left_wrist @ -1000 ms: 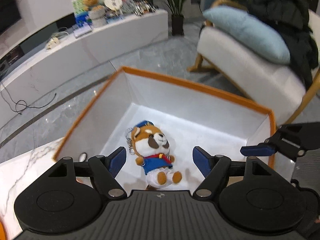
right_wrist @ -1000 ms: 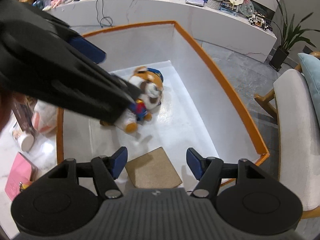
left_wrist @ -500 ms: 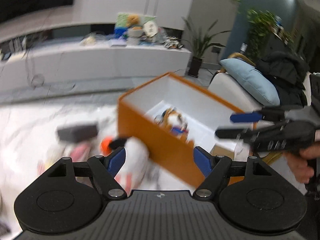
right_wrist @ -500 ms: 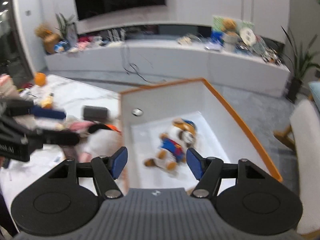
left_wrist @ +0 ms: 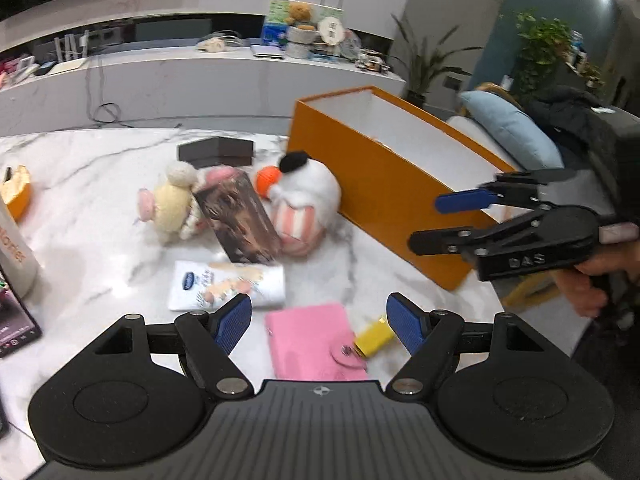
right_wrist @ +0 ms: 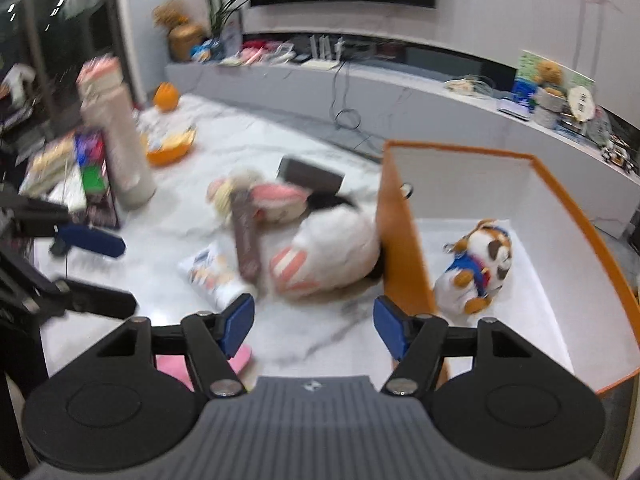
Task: Organize objects
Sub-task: 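Move both grippers back over the table items, then grasp the yellow tape measure with the right gripper while the left approaches the pink wallet, then grasp the pink wallet with the left gripper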
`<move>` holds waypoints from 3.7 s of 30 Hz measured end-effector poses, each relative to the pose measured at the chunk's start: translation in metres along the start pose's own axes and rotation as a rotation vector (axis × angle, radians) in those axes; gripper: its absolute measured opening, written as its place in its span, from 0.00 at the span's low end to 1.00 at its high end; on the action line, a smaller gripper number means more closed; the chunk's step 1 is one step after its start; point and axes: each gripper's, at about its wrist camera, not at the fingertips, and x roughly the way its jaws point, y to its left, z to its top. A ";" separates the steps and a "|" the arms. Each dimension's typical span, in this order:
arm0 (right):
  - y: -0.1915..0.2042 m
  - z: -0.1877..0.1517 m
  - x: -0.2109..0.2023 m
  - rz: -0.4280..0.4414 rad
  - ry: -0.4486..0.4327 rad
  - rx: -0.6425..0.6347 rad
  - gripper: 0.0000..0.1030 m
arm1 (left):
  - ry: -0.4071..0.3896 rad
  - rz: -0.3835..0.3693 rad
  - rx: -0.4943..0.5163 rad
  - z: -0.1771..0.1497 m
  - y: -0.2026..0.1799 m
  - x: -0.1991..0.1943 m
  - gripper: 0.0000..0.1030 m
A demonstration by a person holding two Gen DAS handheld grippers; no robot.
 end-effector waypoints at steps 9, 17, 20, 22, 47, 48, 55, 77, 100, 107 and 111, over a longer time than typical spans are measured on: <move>0.019 -0.005 0.015 0.024 0.054 -0.027 0.67 | 0.004 0.007 -0.067 -0.043 0.000 0.016 0.85; 0.037 -0.013 0.021 0.051 0.124 -0.095 0.69 | 0.057 0.015 -0.058 -0.074 -0.012 0.024 0.85; 0.043 -0.018 0.026 0.066 0.163 -0.123 0.70 | 0.067 0.013 -0.052 -0.077 -0.017 0.029 0.85; 0.047 -0.021 0.029 0.075 0.191 -0.141 0.70 | 0.069 0.026 -0.032 -0.077 -0.021 0.034 0.85; 0.053 -0.034 0.048 0.096 0.339 -0.172 0.29 | 0.119 0.120 -0.077 -0.084 0.011 0.052 0.88; 0.054 -0.034 0.048 0.098 0.336 -0.174 0.29 | 0.119 0.121 -0.078 -0.085 0.014 0.050 0.88; 0.057 -0.033 0.051 0.097 0.330 -0.188 0.41 | 0.128 0.129 -0.080 -0.085 0.022 0.046 0.89; 0.075 -0.032 0.077 0.173 0.362 -0.380 0.34 | 0.104 0.216 0.000 -0.075 0.006 0.067 0.95; 0.070 -0.030 0.083 0.137 0.377 -0.268 0.26 | 0.048 0.286 -0.018 -0.072 0.001 0.079 0.94; 0.067 -0.028 0.083 0.127 0.367 -0.221 0.25 | 0.047 0.272 -0.047 -0.072 0.008 0.073 0.92; 0.063 -0.024 0.081 0.137 0.354 -0.186 0.21 | 0.058 0.259 -0.061 -0.073 0.011 0.069 0.92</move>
